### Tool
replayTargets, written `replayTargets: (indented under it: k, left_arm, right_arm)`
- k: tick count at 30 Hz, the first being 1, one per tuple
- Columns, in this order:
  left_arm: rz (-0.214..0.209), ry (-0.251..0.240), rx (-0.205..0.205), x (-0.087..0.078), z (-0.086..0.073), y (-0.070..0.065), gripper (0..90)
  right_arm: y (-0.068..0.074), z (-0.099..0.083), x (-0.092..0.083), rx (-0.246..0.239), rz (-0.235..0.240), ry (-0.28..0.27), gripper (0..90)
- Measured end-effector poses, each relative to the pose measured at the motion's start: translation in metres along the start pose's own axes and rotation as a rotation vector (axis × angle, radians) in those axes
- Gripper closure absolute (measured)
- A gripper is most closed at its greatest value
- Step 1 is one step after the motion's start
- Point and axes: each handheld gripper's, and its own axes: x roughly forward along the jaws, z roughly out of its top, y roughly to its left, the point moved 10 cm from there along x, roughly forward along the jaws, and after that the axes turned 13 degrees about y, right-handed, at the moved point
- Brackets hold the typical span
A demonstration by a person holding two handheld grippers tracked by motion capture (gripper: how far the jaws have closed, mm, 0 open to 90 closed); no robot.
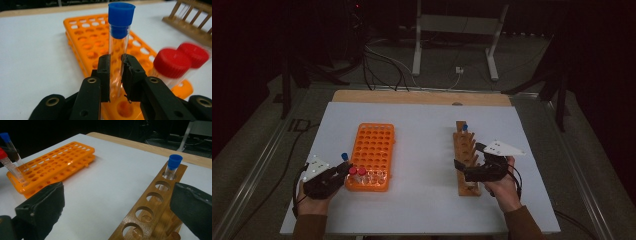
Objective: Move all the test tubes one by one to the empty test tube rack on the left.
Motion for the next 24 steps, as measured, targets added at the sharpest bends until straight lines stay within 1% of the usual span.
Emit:
replayTargets:
  k: [3, 4, 10, 14, 20, 21, 22, 24]
  left_arm:
    - [0.01, 0.05, 0.018, 0.006, -0.007, -0.002, 78.0]
    - [0.013, 0.058, 0.028, 0.007, -0.008, -0.002, 78.1]
    - [0.015, 0.077, 0.027, 0.008, -0.011, -0.002, 78.3]
    - [0.025, 0.11, 0.046, 0.011, -0.017, -0.002, 78.4]
    - [0.025, 0.107, 0.028, 0.01, -0.016, -0.001, 77.3]
    - [0.027, 0.105, 0.026, 0.01, -0.015, -0.001, 76.1]
    - [0.028, 0.1, 0.018, 0.009, -0.015, 0.0, 73.0]
    - [0.024, 0.082, 0.003, 0.006, -0.012, 0.002, 69.6]
  right_arm:
    - [0.0, -0.001, 0.001, 0.001, 0.0, 0.003, 0.2]
    - [0.0, -0.001, 0.001, 0.001, 0.001, 0.003, 0.2]
    - [0.0, -0.002, 0.002, 0.001, 0.003, 0.004, 0.2]
    - [0.0, -0.003, 0.003, 0.0, 0.003, 0.006, 0.2]
    - [0.001, -0.002, 0.003, -0.003, 0.004, 0.006, 0.2]
    - [0.001, -0.002, 0.003, -0.002, 0.004, 0.006, 0.2]
    - [0.0, -0.002, 0.003, 0.0, 0.004, 0.005, 0.2]
    - [-0.001, -0.002, 0.003, 0.002, 0.003, 0.005, 0.2]
